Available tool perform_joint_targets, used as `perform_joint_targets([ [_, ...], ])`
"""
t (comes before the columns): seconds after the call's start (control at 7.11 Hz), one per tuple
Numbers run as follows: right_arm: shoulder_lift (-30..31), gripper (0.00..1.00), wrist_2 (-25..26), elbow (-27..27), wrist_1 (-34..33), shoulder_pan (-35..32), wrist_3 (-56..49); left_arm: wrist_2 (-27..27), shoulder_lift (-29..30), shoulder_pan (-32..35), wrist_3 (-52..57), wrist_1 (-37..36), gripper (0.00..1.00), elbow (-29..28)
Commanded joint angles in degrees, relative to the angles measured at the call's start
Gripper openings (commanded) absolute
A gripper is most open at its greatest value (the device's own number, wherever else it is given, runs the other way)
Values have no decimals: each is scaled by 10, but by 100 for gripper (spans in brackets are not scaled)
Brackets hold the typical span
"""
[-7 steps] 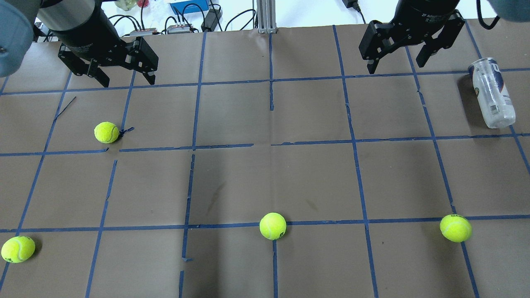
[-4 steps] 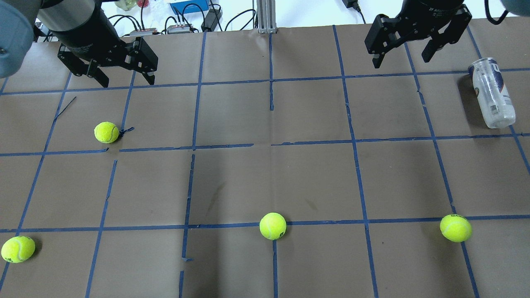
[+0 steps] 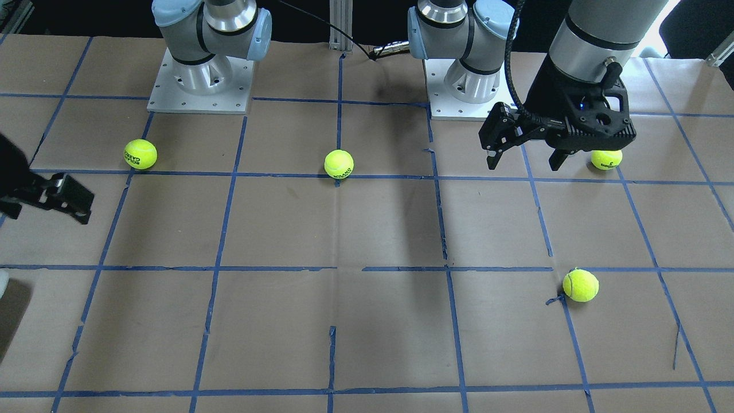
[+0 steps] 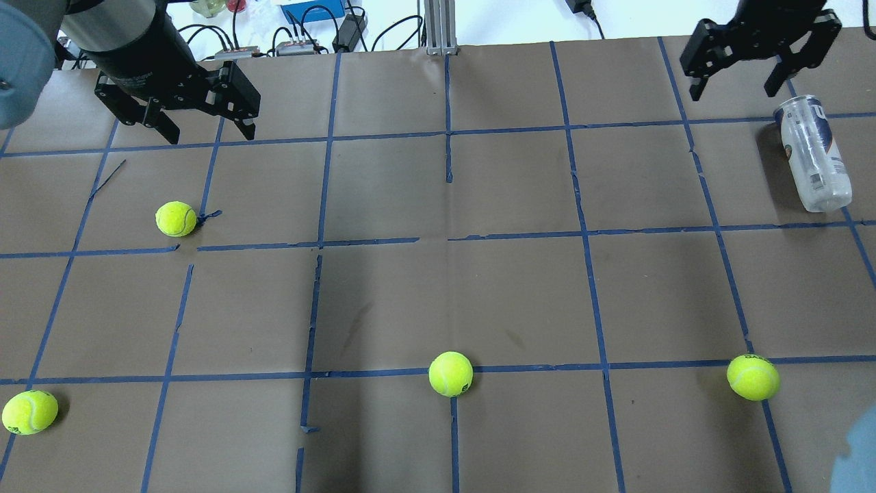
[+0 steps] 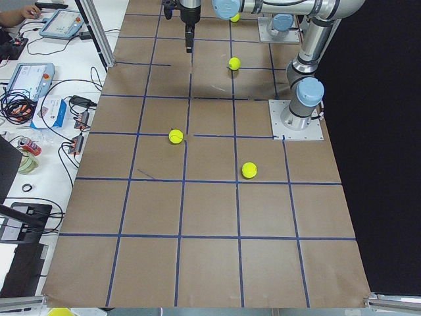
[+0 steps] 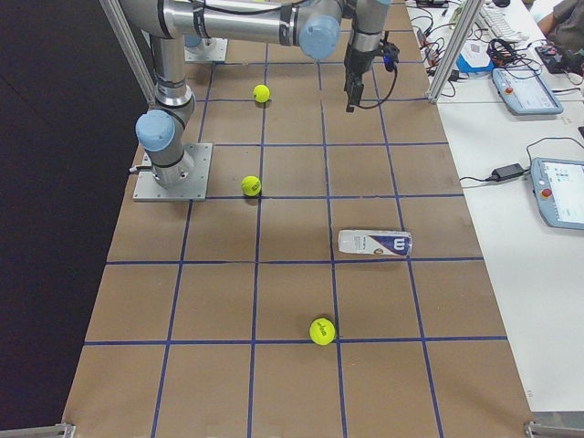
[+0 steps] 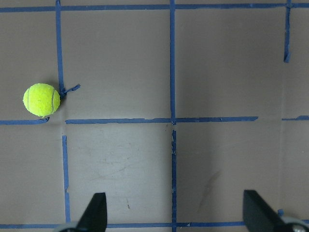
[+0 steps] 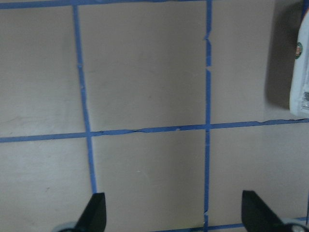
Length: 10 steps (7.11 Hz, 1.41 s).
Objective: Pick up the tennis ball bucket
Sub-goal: 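Move the right gripper toward the clear Wilson tennis-ball can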
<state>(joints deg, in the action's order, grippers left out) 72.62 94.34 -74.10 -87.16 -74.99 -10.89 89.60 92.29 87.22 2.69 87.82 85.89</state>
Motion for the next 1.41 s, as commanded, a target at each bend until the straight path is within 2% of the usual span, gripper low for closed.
perform_joint_targets([
  [0.0,-94,100,8,47,-27,86,-61,-1,1,0,0,-2,100,0],
  [0.14,-121,100,12,47,-116,91,-76,0,0,0,0,-2,100,0],
  [0.28,-141,100,29,48,-169,92,-87,-1,0,0,0,-2,100,0],
  [0.56,-193,100,30,51,-325,95,-164,2,0,1,0,-2,100,0],
  [0.99,-269,100,20,102,-333,134,-171,4,0,1,-1,-2,100,-2],
  [1.27,-282,100,0,99,-361,144,-188,-1,0,1,-1,-2,100,-3],
])
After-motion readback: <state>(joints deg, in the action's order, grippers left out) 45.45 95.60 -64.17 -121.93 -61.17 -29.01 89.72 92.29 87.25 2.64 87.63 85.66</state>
